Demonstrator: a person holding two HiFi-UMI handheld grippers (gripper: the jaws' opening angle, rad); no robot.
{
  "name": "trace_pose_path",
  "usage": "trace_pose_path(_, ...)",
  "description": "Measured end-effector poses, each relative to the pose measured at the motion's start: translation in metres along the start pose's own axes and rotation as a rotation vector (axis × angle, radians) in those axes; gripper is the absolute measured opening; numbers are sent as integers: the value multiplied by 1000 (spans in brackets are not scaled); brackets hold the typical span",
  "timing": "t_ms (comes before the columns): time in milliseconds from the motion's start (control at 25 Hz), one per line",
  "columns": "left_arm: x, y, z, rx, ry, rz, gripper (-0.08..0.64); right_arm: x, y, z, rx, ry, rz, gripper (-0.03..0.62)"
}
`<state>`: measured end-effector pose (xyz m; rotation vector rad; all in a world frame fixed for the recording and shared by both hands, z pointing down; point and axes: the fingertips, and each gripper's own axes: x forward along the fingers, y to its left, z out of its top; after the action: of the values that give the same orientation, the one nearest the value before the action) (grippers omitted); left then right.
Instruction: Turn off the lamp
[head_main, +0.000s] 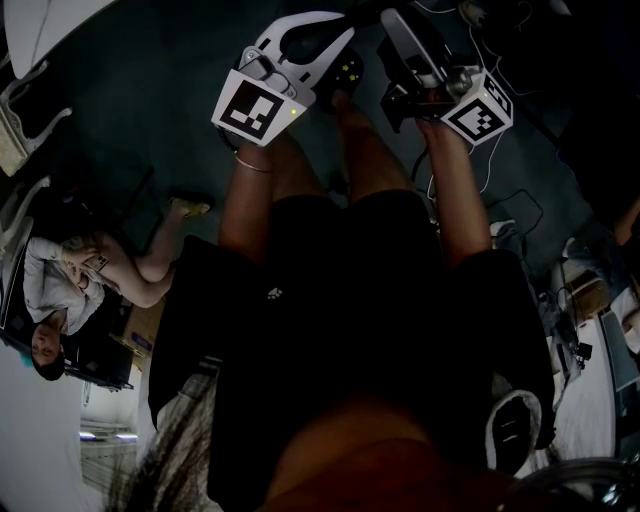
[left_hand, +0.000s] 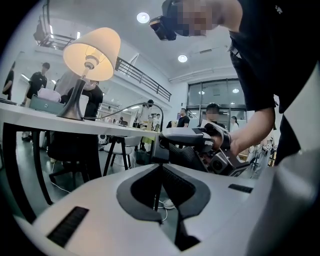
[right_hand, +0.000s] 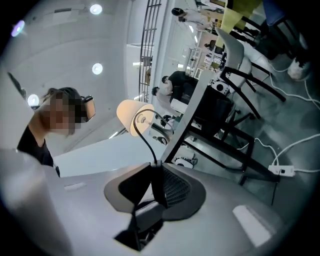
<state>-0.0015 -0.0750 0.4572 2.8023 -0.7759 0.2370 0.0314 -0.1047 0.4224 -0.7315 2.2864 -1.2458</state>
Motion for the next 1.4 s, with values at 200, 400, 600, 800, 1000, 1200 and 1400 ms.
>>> trace_pose_path(200, 0, 0, -1, -16, 1, 0, 21, 1, 3, -2, -90, 35, -18, 72)
trace_pose_path(400, 0, 2, -1, -29, -3, 3, 21, 2, 4, -4, -140, 61, -20, 84)
trace_pose_path(600, 0, -1, 1, -27, -8, -7, 21, 1, 2, -10, -153, 91, -32, 86)
trace_pose_path(800, 2, -4, 2, -25, -11, -22, 21, 0, -2, -9, -122, 70, -41, 86)
trace_pose_path(1000, 2, -5, 3, -39, -14, -27, 20, 1, 0, -8, -110, 58, -33, 82)
trace_pose_path(1200, 2, -3, 3, -29, -10, -28, 21, 3, 2, -8, -104, 62, -20, 78)
trace_pose_path(1400, 2, -3, 2, -27, -1, -31, 21, 2, 1, -8, -84, 46, -19, 77)
